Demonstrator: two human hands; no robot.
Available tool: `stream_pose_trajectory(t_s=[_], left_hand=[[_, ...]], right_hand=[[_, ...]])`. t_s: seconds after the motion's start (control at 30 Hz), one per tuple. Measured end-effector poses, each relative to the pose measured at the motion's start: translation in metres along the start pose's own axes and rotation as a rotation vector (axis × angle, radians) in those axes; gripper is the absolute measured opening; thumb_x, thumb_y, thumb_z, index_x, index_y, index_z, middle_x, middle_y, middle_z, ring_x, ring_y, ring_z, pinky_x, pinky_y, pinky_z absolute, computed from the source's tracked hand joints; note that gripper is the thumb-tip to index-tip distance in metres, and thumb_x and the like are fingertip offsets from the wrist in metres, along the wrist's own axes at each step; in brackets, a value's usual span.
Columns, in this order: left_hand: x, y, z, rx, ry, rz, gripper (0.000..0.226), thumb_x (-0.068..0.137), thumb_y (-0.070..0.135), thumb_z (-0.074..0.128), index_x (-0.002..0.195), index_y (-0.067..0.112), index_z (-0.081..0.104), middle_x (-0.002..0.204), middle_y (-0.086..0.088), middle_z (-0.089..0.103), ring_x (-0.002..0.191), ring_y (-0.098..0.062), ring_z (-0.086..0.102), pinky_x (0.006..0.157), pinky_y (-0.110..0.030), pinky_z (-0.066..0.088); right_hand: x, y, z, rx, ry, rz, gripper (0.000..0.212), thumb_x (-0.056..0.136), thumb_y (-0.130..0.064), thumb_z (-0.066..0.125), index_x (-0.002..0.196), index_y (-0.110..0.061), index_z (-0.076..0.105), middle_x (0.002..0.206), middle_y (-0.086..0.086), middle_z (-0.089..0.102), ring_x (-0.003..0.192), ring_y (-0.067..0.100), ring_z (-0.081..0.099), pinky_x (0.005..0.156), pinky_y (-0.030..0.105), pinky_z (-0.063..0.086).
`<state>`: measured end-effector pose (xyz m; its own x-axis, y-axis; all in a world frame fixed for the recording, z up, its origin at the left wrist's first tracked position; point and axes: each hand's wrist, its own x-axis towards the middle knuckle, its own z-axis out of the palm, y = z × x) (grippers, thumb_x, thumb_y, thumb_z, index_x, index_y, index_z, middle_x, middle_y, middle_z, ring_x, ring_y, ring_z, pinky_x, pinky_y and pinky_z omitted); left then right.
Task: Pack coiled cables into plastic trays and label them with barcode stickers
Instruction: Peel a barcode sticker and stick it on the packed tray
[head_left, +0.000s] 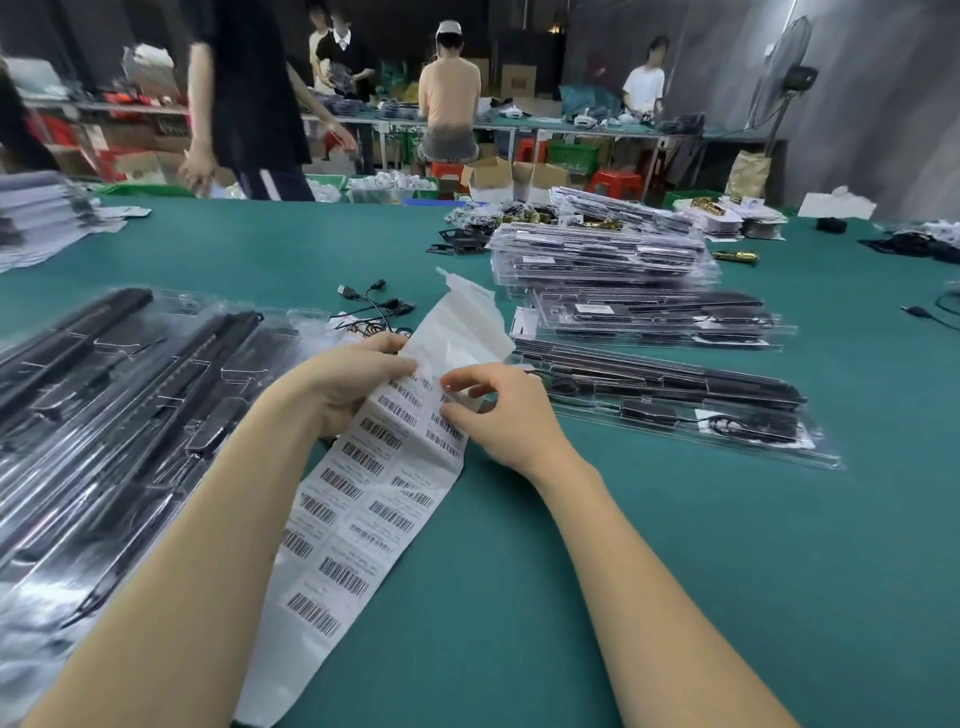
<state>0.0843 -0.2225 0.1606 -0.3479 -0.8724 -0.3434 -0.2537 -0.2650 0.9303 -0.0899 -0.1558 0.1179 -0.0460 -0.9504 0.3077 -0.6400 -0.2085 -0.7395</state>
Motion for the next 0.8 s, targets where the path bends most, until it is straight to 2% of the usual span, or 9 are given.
stream_pose_trajectory(t_s=[0.07,0.2,0.33,0.57,0.7,0.8], left_hand=[[-0.001,0.000,-0.001,0.003,-0.005,-0.030,0.009,0.103,0.016,0.051,0.105,0.013,0.059,0.088,-0.013,0.074,0.070,-0.024,0.070,0.071,-0.039,0.056],[-0.004,0.000,0.000,0.036,-0.048,-0.067,0.017,0.099,0.026,0.057,0.096,0.012,0.066,0.086,-0.011,0.077,0.068,-0.023,0.074,0.064,-0.033,0.058],[-0.005,-0.001,0.000,-0.006,-0.043,-0.015,0.012,0.097,0.019,0.061,0.104,0.012,0.067,0.099,-0.015,0.076,0.077,-0.026,0.073,0.075,-0.040,0.060],[-0.007,0.000,0.001,0.021,-0.067,0.021,0.016,0.095,0.014,0.062,0.110,0.012,0.066,0.103,-0.017,0.075,0.083,-0.030,0.073,0.084,-0.047,0.058],[-0.007,-0.002,0.002,0.080,-0.102,0.083,0.020,0.095,0.007,0.060,0.110,0.019,0.067,0.099,-0.012,0.077,0.078,-0.027,0.074,0.073,-0.041,0.059],[-0.010,-0.001,0.005,0.086,-0.118,0.115,0.007,0.095,0.021,0.064,0.100,0.020,0.068,0.097,-0.013,0.077,0.078,-0.026,0.074,0.063,-0.036,0.060]], right_hand=[[0.000,0.001,0.000,0.043,0.039,-0.006,0.030,0.083,-0.021,0.079,0.113,-0.022,0.074,0.107,-0.009,0.071,0.095,0.011,0.063,0.083,0.023,0.051],[0.000,0.001,0.000,0.084,0.086,-0.009,0.032,0.082,-0.023,0.080,0.114,-0.023,0.074,0.102,-0.012,0.070,0.091,0.003,0.064,0.082,0.019,0.053],[-0.001,0.000,0.000,0.209,0.103,0.047,0.025,0.084,-0.021,0.079,0.108,-0.022,0.077,0.093,-0.017,0.072,0.083,-0.002,0.068,0.070,0.008,0.051],[-0.001,-0.004,-0.001,0.335,0.141,0.105,0.014,0.084,-0.017,0.078,0.097,-0.020,0.079,0.086,-0.010,0.076,0.074,-0.001,0.069,0.063,0.009,0.050],[-0.001,-0.004,-0.001,0.331,0.158,0.098,0.016,0.082,-0.016,0.081,0.097,-0.020,0.078,0.084,-0.008,0.074,0.070,-0.004,0.065,0.062,0.008,0.049],[-0.002,-0.005,-0.001,0.307,0.164,0.073,0.013,0.083,-0.023,0.082,0.095,-0.021,0.079,0.083,-0.012,0.074,0.070,-0.005,0.063,0.060,0.007,0.047]])
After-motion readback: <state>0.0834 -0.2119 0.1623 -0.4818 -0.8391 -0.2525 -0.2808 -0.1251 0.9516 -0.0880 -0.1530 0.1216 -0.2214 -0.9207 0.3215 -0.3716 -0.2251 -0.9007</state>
